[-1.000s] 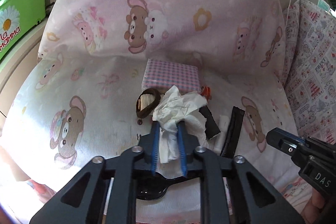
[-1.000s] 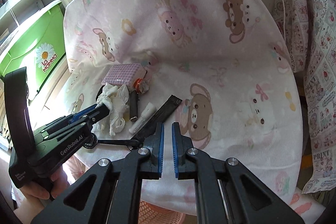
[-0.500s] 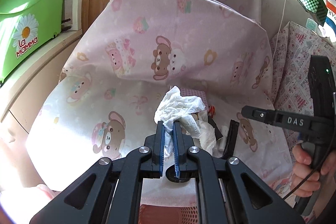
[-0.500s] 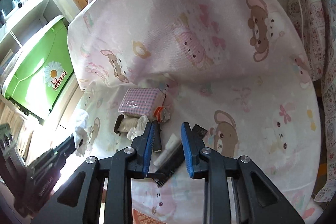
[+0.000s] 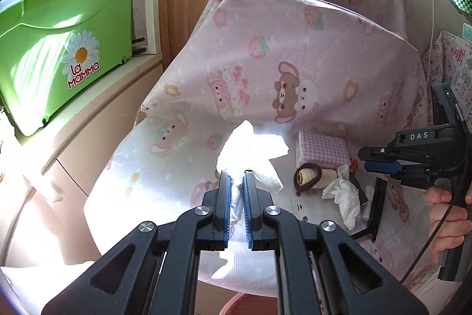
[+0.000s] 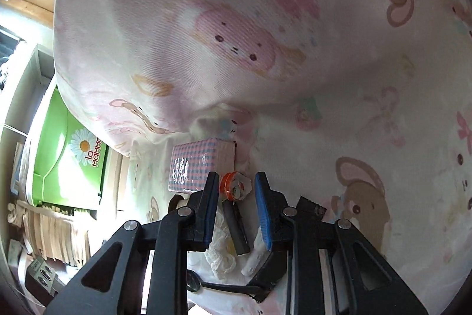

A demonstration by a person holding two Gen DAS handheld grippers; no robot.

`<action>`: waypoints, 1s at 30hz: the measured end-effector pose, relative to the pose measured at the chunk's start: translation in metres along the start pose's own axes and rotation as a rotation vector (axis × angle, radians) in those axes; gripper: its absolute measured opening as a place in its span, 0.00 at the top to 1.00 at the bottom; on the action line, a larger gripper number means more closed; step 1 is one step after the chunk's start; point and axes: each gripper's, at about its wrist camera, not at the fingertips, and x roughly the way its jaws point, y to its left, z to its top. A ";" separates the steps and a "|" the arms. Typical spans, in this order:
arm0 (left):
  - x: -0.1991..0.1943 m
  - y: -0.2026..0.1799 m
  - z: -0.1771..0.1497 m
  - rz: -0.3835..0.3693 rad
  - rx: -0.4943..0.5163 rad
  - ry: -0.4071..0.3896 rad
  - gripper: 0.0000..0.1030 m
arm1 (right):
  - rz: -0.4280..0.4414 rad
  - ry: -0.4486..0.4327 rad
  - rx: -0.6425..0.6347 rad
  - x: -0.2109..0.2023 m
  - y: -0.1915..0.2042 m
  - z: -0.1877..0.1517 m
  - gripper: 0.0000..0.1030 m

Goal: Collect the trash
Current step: 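Lift the tissue with the right gripper and carry it over the pink wastebasket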

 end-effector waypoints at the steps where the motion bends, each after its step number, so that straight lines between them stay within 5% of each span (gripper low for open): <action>1: 0.001 0.001 0.000 0.000 -0.004 0.004 0.93 | 0.012 0.002 0.011 0.003 0.000 0.000 0.73; 6: 0.004 0.007 0.000 -0.002 -0.022 0.018 0.92 | 0.000 0.009 0.026 0.016 0.002 -0.001 0.73; 11: 0.002 0.006 0.000 0.000 -0.008 0.014 0.92 | -0.009 -0.005 0.014 0.014 0.002 -0.003 0.92; 17: -0.006 0.001 -0.002 0.006 0.033 -0.005 0.92 | -0.037 -0.043 -0.054 -0.002 0.009 -0.009 0.94; 23: -0.017 0.002 -0.004 -0.008 0.070 -0.022 0.91 | 0.035 -0.074 -0.134 -0.031 0.021 -0.021 0.94; 30: -0.021 0.005 -0.017 -0.073 0.048 0.050 0.91 | 0.060 -0.065 -0.183 -0.061 0.014 -0.048 0.94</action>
